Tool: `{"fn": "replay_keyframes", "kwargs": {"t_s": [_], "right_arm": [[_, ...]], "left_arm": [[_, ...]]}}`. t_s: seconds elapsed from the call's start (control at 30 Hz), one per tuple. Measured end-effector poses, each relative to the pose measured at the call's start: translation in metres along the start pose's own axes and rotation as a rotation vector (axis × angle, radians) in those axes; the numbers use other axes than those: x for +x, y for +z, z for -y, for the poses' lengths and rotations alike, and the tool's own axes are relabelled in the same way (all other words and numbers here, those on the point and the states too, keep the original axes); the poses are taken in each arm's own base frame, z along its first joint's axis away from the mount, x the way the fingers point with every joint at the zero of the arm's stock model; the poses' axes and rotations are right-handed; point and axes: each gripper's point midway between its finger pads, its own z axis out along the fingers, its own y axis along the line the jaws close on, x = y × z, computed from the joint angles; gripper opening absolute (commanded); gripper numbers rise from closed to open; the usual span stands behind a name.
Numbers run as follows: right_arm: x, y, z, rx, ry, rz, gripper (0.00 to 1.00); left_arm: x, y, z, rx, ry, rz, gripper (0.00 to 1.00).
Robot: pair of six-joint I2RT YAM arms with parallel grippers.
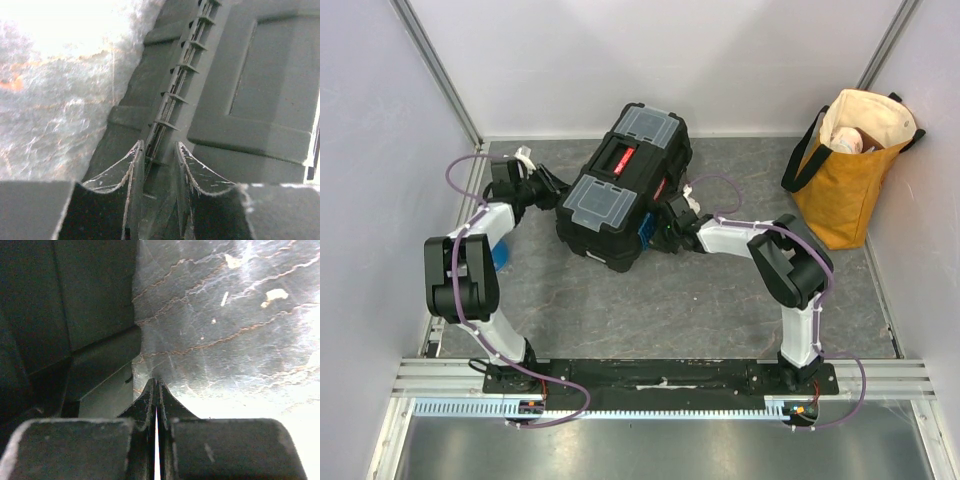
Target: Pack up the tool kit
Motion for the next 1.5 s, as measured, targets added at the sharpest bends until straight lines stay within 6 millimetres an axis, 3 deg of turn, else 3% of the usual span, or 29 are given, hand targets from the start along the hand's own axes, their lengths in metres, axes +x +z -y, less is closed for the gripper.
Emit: {"fn": "replay_keyframes", "kwargs": {"t_s": [0.1, 0.23, 0.33, 0.37, 0.5, 0.57, 0.67, 0.87, 1.0, 1.23, 1.37, 1.5], "right_arm": [[-0.007, -0.004, 0.007, -0.021, 0.018, 0.058, 0.06], [-0.029, -0.02, 0.029, -0.031, 0.072, 0.139, 0.23], [-0.061, -0.044, 0.055, -0.005, 0.122, 0.222, 0.44], [-0.074, -0.054, 0.062, 0.001, 0.136, 0.258, 0.49], [-0.112, -0.085, 0.071, -0.012, 0.154, 0.363, 0.68], [-0.129, -0.092, 0.073, -0.017, 0.14, 0.396, 0.75], [-0.151, -0.091, 0.072, -0.021, 0.11, 0.412, 0.73], [-0.205, -0.063, 0.06, -0.086, 0.081, 0.401, 0.45], [-0.237, -0.025, 0.054, -0.128, 0.045, 0.358, 0.42], [-0.25, 0.032, 0.05, -0.147, -0.05, 0.26, 0.4], [-0.248, 0.056, 0.05, -0.154, -0.083, 0.222, 0.38], [-0.26, 0.067, 0.039, -0.202, -0.134, 0.22, 0.38]], "left_arm": [[0.002, -0.016, 0.001, -0.037, -0.004, -0.107, 0.47], [0.004, -0.036, 0.022, -0.025, -0.068, -0.221, 0.56], [-0.012, -0.043, 0.043, -0.006, -0.058, -0.234, 0.63], [-0.026, -0.044, 0.056, 0.012, -0.033, -0.222, 0.66], [-0.045, -0.044, 0.073, 0.036, 0.006, -0.196, 0.72], [-0.053, -0.044, 0.08, 0.047, 0.022, -0.182, 0.73], [-0.061, -0.046, 0.089, 0.061, 0.046, -0.163, 0.73], [-0.062, -0.041, 0.118, 0.112, 0.157, -0.144, 0.73], [-0.038, -0.027, 0.149, 0.149, 0.291, -0.164, 0.73], [0.015, -0.012, 0.201, 0.193, 0.537, -0.188, 0.74], [0.033, -0.005, 0.213, 0.177, 0.631, -0.184, 0.73], [0.042, 0.003, 0.213, 0.138, 0.687, -0.178, 0.73]]}}
